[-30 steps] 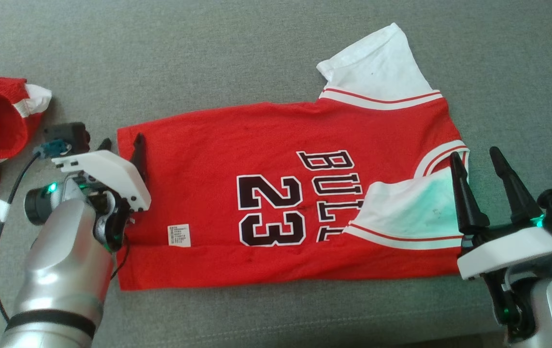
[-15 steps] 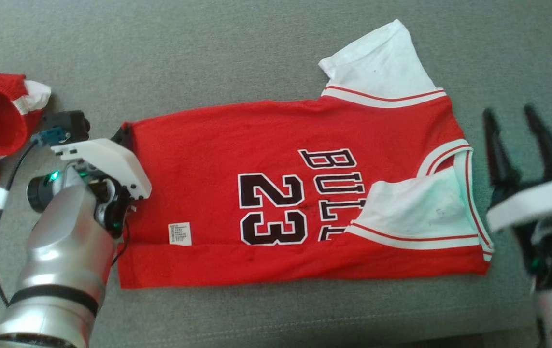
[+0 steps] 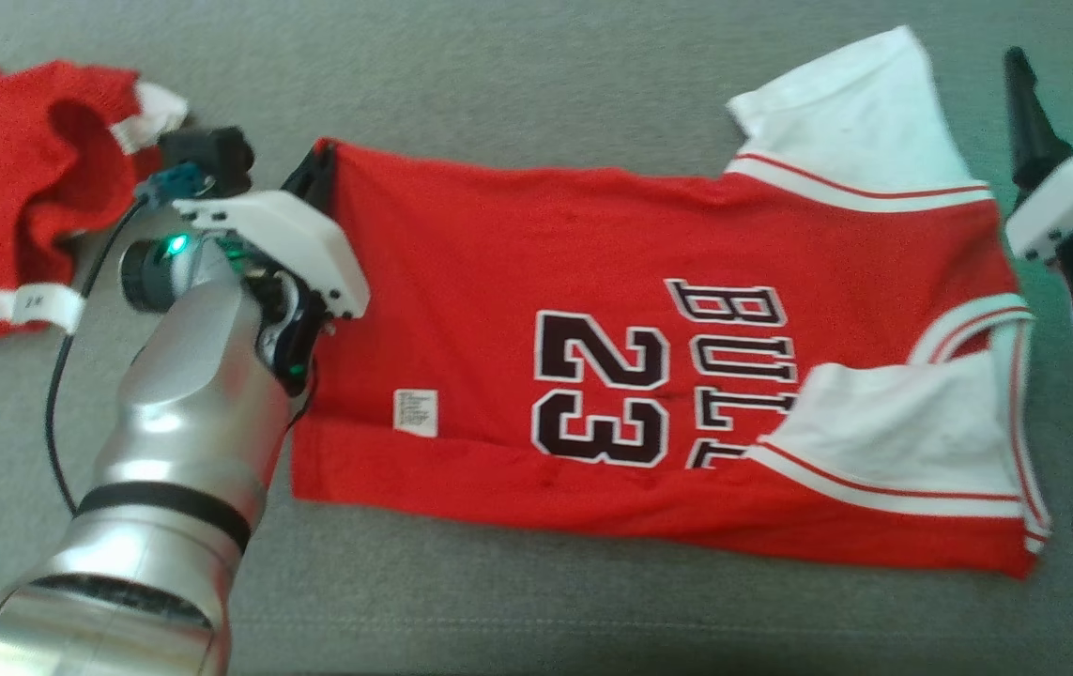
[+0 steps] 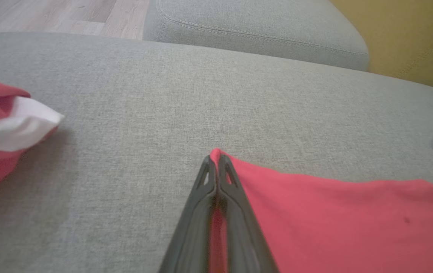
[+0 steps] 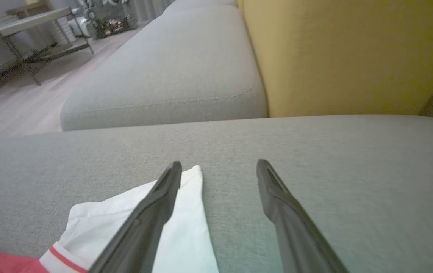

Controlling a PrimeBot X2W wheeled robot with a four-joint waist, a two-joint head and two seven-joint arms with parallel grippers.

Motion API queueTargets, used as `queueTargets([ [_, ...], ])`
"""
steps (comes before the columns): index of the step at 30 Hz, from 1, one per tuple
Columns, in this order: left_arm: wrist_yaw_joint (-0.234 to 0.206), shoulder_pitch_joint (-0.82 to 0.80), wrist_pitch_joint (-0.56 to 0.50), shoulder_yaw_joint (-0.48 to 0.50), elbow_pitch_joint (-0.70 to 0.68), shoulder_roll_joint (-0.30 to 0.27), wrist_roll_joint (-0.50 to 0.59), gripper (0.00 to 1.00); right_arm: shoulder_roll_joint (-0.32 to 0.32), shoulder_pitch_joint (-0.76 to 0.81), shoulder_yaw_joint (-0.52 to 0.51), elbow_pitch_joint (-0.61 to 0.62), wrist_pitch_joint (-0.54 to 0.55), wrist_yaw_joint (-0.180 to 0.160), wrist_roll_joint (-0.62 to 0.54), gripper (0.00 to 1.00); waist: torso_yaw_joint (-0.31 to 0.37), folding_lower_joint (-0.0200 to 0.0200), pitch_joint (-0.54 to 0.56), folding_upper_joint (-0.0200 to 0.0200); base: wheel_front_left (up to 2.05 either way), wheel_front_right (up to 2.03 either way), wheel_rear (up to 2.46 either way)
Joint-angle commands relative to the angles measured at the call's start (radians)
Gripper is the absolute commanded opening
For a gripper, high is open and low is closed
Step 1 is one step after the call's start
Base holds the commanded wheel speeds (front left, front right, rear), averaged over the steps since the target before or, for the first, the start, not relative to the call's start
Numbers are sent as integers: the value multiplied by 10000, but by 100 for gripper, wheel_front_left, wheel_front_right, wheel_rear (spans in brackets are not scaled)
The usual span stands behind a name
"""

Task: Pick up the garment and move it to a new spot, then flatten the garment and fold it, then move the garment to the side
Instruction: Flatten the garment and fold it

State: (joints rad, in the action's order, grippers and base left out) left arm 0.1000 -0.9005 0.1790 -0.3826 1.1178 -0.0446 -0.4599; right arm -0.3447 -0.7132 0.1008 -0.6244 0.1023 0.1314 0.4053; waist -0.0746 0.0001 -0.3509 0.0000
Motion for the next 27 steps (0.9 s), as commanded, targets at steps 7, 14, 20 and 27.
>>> queueTargets([
  [7,134,-862,317,-315,-341,-85,-86,0,-513,-1711,1215,-1817,303,-7,336,100,-716,-1,-742,0,0,0,0],
  [14,172,-1041,469,-913,-850,-60,-589,0,-524,-2863,1988,-3031,273,-7,573,100,-869,-1,-1267,0,0,0,0],
  [20,-2,-1057,535,-1402,-1085,-59,-992,0,-455,-3316,2548,-3751,428,-7,1096,66,-895,-1,-1420,0,0,0,0],
  [27,-152,-1045,625,-1570,-937,-74,-1248,0,-570,-3372,3328,-3411,-92,-7,1936,0,-705,-1,-1293,0,0,0,0],
])
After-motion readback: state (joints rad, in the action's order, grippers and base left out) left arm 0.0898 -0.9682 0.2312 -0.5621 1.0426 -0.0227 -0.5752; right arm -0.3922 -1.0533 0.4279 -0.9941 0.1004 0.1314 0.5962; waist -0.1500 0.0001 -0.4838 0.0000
